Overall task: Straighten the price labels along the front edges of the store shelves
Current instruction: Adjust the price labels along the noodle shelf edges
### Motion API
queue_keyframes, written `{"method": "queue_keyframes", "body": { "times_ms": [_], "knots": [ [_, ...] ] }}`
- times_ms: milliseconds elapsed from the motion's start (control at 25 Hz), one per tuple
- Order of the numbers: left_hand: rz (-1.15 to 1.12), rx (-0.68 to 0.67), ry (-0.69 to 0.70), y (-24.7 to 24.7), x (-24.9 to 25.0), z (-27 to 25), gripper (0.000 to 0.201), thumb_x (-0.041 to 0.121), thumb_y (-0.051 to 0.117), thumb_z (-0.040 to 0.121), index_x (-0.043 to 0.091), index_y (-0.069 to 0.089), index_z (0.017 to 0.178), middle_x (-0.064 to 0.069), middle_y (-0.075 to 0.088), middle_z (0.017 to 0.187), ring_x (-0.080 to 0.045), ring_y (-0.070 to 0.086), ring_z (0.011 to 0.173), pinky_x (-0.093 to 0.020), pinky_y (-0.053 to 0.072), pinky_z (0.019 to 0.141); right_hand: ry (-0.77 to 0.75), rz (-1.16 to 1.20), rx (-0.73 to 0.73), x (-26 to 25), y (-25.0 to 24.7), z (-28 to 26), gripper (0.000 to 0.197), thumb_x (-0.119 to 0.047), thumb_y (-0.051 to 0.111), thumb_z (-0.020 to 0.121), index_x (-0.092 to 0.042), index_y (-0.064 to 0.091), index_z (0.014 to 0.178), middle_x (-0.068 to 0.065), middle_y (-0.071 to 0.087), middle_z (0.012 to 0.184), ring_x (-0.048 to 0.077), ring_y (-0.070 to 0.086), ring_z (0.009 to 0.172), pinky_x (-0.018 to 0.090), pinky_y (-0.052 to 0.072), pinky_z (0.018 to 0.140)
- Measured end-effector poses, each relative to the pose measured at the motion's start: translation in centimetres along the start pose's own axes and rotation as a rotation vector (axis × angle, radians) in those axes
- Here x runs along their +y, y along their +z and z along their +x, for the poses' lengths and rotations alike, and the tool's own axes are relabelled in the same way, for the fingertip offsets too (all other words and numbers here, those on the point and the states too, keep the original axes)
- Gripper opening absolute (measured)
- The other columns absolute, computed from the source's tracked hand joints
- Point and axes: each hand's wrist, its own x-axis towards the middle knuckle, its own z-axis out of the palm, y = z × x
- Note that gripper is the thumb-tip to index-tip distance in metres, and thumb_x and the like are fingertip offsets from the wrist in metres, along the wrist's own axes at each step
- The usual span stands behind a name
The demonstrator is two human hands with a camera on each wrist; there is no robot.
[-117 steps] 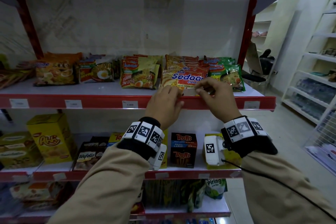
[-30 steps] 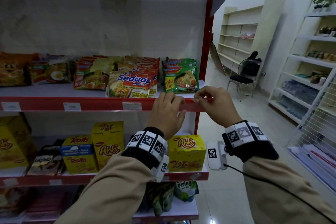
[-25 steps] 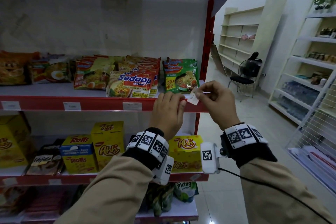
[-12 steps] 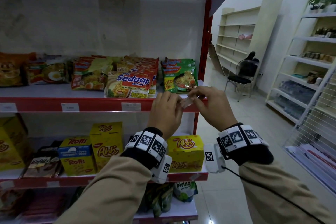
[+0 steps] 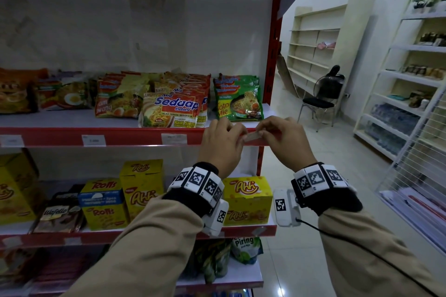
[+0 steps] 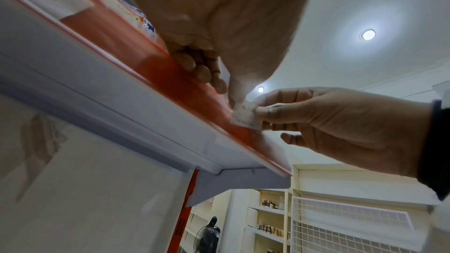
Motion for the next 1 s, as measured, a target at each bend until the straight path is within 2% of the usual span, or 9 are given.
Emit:
{"method": "queue_keyframes", "body": {
  "times_ms": [160,240,360,560,720,1000],
  "knots": [
    [0.014,-0.007,-0.006,0.1,0.1,0.3,0.016,0.029,0.051,0.095,0.017,0.062,0.100,-0.005,0.046,0.093,-0.024,0.041,0.089,-0.036,0.035,0.078,-0.050,-0.161,-0.074,0.6,-0.5,-0.3,0.016,-0.020,0.066,0.082,-0.021,0.068,0.098,0.002,0.062,0.095,0.025,0.053,0.095,0.043,0.043,0.085],
    [0.039,-0.011,0.005,0.1,0.1,0.3,0.017,0.027,0.051,0.095,0.016,0.063,0.098,-0.006,0.046,0.092,-0.026,0.041,0.088,-0.038,0.036,0.078,-0.053,-0.292,-0.131,0.8,-0.7,-0.3,0.018,-0.022,0.064,0.083,-0.021,0.066,0.101,0.003,0.059,0.100,0.026,0.050,0.098,0.038,0.039,0.085],
    [0.081,-0.032,0.009,0.0,0.3,0.3,0.019,0.027,0.050,0.095,0.015,0.064,0.099,-0.007,0.046,0.093,-0.026,0.040,0.089,-0.037,0.034,0.077,-0.064,-0.412,-0.166,0.9,-0.7,-0.2,0.017,-0.026,0.059,0.087,-0.022,0.065,0.102,0.003,0.058,0.102,0.026,0.049,0.099,0.037,0.035,0.082],
    [0.150,-0.082,-0.012,-0.2,0.6,0.4,0.020,0.026,0.048,0.097,0.016,0.064,0.103,-0.006,0.044,0.095,-0.025,0.039,0.091,-0.033,0.029,0.076,-0.085,-0.454,-0.206,1.0,-0.9,-0.2,0.016,-0.030,0.056,0.089,-0.025,0.061,0.104,0.003,0.056,0.104,0.025,0.048,0.100,0.038,0.035,0.082],
    [0.129,-0.084,-0.044,-0.3,0.9,0.4,0.021,0.030,0.044,0.098,0.017,0.061,0.102,0.000,0.034,0.091,-0.023,0.039,0.091,-0.033,0.031,0.078,-0.086,-0.455,-0.224,1.0,-0.9,-0.1,0.015,-0.031,0.056,0.090,-0.026,0.064,0.102,0.002,0.056,0.106,0.025,0.048,0.101,0.037,0.035,0.082],
    [0.175,-0.127,-0.058,-0.5,1.1,0.5,0.025,0.030,0.041,0.100,0.016,0.059,0.105,-0.007,0.043,0.099,-0.025,0.039,0.094,-0.035,0.033,0.080,-0.096,-0.452,-0.199,0.9,-1.0,-0.5,0.017,-0.028,0.057,0.089,-0.024,0.059,0.106,0.004,0.057,0.104,0.027,0.049,0.098,0.037,0.035,0.079]
  ]
}}
